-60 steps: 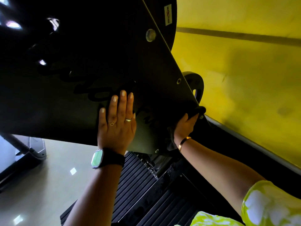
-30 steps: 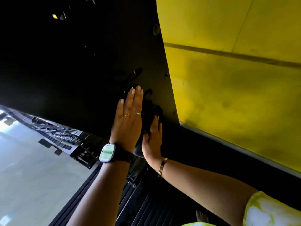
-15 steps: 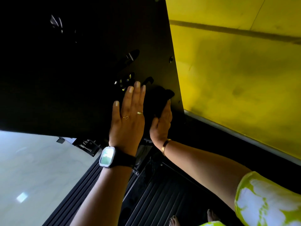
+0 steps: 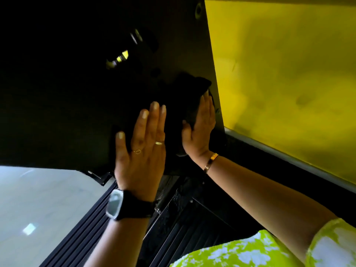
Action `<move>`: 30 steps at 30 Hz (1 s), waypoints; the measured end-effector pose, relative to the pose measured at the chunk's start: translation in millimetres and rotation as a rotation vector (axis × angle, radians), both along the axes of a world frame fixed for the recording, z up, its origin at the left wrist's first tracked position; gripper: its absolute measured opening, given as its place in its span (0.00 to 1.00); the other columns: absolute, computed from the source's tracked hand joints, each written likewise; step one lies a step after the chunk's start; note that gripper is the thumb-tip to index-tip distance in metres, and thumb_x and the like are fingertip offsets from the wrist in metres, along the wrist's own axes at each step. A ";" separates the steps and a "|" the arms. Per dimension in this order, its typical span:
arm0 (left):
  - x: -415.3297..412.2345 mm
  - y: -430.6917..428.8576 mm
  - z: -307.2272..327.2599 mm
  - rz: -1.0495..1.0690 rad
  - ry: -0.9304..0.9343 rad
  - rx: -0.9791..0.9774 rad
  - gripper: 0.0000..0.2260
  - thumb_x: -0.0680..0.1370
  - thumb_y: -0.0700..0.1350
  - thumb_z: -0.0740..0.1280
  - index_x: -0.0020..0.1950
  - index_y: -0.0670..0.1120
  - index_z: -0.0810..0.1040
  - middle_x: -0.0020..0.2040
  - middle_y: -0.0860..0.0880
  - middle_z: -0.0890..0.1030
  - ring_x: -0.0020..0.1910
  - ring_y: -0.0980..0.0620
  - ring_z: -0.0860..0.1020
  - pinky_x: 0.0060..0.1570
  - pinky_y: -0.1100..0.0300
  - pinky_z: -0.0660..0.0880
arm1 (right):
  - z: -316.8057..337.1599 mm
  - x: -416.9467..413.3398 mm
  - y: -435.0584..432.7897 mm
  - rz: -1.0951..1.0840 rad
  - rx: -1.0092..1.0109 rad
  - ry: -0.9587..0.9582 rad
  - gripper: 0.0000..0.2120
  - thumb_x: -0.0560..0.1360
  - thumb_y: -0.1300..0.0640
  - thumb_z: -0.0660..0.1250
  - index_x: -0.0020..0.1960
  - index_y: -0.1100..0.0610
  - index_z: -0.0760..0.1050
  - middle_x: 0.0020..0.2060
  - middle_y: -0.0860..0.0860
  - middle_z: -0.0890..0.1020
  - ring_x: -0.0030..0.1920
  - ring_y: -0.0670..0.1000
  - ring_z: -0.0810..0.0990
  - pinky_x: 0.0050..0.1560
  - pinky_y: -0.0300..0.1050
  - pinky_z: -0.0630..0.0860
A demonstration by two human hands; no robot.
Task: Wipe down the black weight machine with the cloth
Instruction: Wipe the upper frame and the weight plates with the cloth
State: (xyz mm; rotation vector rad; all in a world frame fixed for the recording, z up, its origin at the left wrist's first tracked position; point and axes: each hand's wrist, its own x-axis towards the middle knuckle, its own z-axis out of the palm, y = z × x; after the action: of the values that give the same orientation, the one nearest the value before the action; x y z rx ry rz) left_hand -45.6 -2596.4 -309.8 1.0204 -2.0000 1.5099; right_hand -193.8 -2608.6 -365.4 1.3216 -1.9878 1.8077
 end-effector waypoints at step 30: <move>-8.7 -4.5 -15.1 0.029 -0.348 -0.061 0.25 0.84 0.53 0.48 0.80 0.46 0.55 0.79 0.44 0.56 0.78 0.43 0.53 0.72 0.36 0.46 | -138.6 -26.6 15.6 0.220 -0.249 0.695 0.31 0.74 0.46 0.58 0.76 0.47 0.57 0.75 0.49 0.61 0.72 0.63 0.63 0.59 0.58 0.70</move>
State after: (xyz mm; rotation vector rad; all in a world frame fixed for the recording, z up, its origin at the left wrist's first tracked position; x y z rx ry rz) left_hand -54.2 -2601.0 -324.8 0.8087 -2.1565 1.8576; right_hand -220.4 -2593.0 -504.1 1.8055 -1.2544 1.3320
